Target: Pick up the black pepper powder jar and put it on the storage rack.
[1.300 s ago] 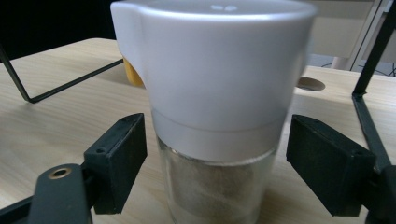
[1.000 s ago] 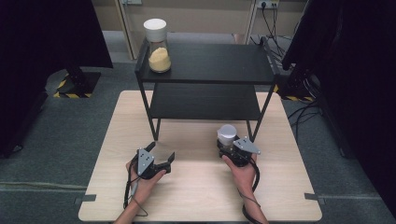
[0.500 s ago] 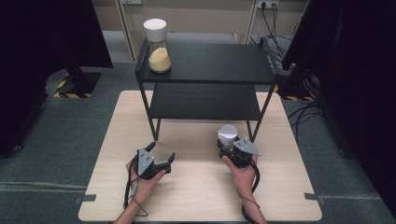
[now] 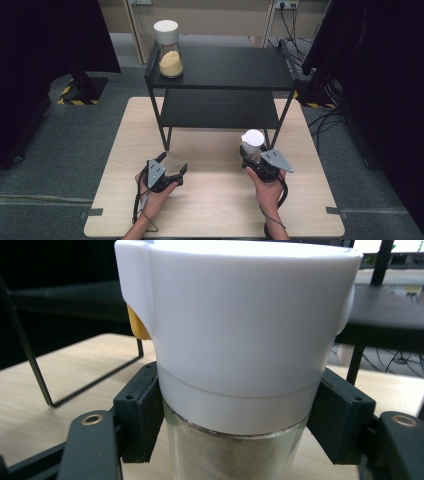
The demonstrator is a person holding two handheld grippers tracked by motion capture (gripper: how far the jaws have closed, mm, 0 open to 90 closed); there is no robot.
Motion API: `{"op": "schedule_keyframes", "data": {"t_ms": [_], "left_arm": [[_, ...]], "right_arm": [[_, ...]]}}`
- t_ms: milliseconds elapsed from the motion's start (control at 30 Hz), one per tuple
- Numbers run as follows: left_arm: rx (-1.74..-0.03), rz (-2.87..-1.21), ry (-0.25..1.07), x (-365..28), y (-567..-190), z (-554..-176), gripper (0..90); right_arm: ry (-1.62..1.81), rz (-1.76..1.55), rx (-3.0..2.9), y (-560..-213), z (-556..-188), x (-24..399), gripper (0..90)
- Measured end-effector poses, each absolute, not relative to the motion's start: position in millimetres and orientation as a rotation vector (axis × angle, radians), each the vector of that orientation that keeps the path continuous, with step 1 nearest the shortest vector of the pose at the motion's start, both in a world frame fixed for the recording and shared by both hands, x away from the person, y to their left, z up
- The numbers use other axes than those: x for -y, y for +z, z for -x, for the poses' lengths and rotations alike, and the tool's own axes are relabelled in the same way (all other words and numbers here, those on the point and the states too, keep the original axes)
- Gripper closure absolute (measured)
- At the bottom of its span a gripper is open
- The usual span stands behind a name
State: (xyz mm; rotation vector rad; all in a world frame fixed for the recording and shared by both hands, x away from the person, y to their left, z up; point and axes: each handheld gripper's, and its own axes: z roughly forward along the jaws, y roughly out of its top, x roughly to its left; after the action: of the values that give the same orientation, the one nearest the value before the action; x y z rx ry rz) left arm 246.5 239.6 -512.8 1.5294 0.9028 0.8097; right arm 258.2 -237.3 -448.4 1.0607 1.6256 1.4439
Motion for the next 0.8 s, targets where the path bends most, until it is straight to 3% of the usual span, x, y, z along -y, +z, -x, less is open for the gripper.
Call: {"op": "schedule_keyframes", "data": {"t_ms": [800], "left_arm": [[-0.908, -1.525, 0.808, -240, -513, -246, 10.3]], "right_arm": [[1.507, -0.996, -1.487, -413, -248, 242, 31.1]]}}
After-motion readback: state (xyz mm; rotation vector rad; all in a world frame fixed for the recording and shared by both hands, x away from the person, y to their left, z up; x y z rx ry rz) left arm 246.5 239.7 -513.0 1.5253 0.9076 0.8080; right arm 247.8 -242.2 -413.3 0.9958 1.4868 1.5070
